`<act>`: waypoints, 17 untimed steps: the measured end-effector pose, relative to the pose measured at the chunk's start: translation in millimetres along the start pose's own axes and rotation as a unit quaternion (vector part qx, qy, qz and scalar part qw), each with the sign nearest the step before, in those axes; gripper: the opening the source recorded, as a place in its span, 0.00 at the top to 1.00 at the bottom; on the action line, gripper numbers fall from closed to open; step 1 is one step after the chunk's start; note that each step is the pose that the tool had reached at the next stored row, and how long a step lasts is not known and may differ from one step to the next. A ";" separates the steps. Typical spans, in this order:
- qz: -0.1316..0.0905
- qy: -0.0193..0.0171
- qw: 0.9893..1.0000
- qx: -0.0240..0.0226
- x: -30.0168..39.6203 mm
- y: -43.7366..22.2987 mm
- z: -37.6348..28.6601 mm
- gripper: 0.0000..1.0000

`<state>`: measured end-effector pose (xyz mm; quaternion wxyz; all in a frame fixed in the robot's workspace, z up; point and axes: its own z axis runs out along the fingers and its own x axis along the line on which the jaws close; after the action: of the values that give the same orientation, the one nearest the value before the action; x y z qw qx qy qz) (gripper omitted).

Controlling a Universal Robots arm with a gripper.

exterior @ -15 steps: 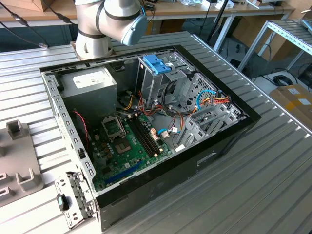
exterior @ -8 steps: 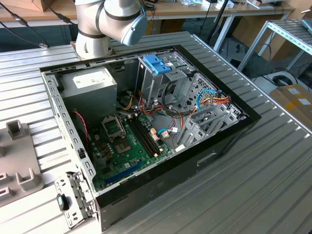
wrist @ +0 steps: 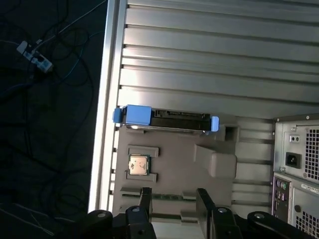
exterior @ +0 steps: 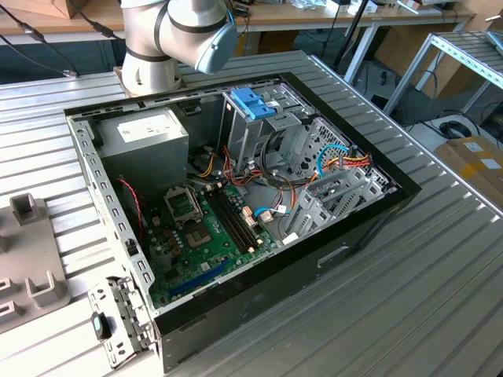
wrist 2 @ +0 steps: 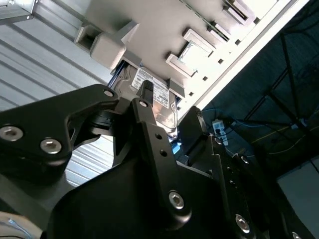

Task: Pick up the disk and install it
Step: 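Pick up the disk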

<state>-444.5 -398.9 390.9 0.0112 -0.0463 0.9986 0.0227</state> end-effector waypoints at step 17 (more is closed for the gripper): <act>-0.077 0.003 0.997 -0.002 0.0 0.0 0.0 0.52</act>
<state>-444.4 -398.9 390.8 0.0094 -0.1231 0.9921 0.0235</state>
